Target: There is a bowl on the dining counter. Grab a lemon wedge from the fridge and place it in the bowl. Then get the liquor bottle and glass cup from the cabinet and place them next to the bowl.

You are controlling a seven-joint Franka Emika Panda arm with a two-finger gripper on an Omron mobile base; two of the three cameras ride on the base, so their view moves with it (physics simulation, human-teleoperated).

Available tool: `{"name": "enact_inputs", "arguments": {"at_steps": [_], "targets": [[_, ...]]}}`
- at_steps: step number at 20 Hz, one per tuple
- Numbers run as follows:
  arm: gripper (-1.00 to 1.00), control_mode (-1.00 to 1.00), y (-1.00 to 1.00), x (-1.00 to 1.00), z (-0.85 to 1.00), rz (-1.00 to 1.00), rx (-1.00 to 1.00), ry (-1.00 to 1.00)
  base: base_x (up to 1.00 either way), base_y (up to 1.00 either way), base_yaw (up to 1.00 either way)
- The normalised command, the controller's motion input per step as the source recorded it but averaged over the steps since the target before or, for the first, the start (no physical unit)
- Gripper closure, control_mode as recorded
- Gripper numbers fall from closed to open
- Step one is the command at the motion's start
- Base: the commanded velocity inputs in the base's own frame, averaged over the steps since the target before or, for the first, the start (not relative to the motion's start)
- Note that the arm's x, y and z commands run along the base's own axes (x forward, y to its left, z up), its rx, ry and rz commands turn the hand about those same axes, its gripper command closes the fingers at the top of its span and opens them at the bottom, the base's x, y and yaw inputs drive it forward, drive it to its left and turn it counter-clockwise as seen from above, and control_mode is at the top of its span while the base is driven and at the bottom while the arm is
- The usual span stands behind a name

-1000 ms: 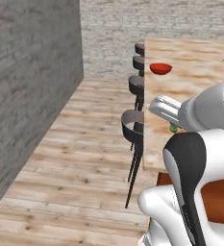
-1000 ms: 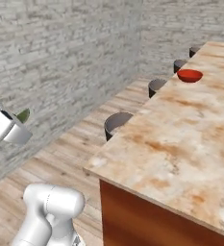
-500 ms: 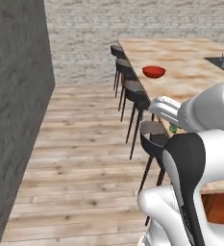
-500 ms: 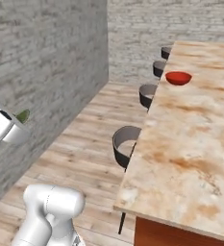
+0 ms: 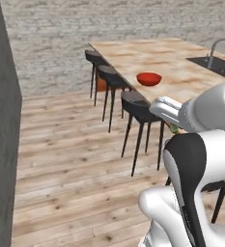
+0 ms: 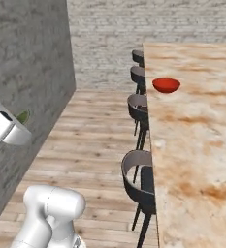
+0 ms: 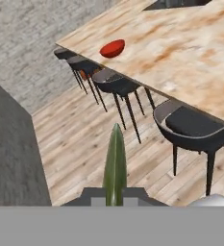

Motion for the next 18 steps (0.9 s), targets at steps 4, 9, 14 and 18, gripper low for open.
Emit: {"name": "enact_inputs", "arguments": {"at_steps": [4, 9, 14, 18], "targets": [[1.0, 1.0, 0.0, 0.0, 0.0, 0.0, 0.0, 0.0, 0.88, 0.75, -0.4], [1.0, 1.0, 0.0, 0.0, 0.0, 0.0, 0.0, 0.0, 0.89, 0.7, -0.42], [1.0, 1.0, 0.0, 0.0, 0.0, 0.0, 0.0, 0.0, 0.85, 0.64, -0.45], [1.0, 1.0, 0.0, 0.0, 0.0, 0.0, 0.0, 0.0, 0.8, 0.59, -0.49]]}}
